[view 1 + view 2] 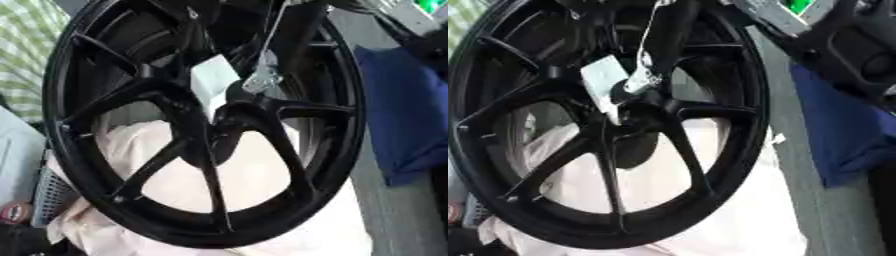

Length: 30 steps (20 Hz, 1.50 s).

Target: Pull the pin out of the wheel hub.

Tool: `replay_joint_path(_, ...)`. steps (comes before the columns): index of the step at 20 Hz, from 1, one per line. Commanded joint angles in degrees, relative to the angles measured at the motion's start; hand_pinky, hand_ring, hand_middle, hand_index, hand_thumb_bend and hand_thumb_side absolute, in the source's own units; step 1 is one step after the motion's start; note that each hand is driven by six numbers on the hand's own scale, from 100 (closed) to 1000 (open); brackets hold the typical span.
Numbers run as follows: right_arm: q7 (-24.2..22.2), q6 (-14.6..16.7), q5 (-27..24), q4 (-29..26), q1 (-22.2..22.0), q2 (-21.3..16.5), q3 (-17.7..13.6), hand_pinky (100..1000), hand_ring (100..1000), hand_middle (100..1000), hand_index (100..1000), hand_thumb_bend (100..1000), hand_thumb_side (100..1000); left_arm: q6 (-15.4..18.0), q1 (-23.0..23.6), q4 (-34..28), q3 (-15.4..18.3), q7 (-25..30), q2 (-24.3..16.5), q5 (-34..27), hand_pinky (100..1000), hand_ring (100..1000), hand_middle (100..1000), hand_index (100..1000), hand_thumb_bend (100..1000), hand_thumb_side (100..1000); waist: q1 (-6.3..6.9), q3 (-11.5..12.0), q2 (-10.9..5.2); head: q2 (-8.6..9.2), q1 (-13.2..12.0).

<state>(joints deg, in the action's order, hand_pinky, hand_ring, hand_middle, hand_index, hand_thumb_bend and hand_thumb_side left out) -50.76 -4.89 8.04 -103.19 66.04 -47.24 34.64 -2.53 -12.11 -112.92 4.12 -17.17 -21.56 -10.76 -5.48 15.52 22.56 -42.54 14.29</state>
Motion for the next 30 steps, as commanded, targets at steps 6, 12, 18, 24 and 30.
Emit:
replay_joint_path(6, 0.2, -0.1, 1.0, 0.4, 0.8, -0.3, -0.1, 838, 869, 683, 811, 464, 341, 0.1, -0.2, -0.7, 0.5, 0.3, -0.6, 0.0, 706, 744, 602, 685, 322, 747, 0.32, 0.0, -1.41, 4.09, 1.0)
replay_joint_path(12, 0.2, 0.3, 1.1, 0.2, 0.9, -0.4, -0.3, 837, 867, 681, 800, 470, 338, 0.1, -0.2, -0.6, 0.5, 0.4, -0.6, 0.0, 706, 744, 602, 685, 320, 747, 0.29, -0.1, -1.42, 5.22, 1.7)
replay_joint_path(18, -0.8, 1.1, 1.0, -0.4, 1.1, -0.7, -0.7, 829, 854, 619, 729, 489, 332, 0.1, -0.2, -0.6, 0.5, 0.5, -0.6, -0.1, 707, 744, 603, 685, 319, 749, 0.28, -0.1, -1.45, 5.71, 1.7)
replay_joint_path(24, -1.2, 1.7, 1.9, -0.2, 0.8, -0.9, -0.7, 822, 843, 617, 704, 494, 340, 0.1, -0.3, -0.6, 0.4, 0.6, -0.6, 0.0, 707, 744, 603, 685, 317, 749, 0.21, 0.0, -1.43, 6.13, 1.6)
replay_joint_path(30, -1.0, 1.9, 2.2, 0.2, 0.8, -0.7, -0.8, 815, 817, 591, 663, 479, 318, 0.2, -0.3, -0.5, 0.4, 0.7, -0.5, 0.0, 708, 744, 603, 685, 316, 749, 0.23, 0.0, -1.41, 6.45, 1.6)
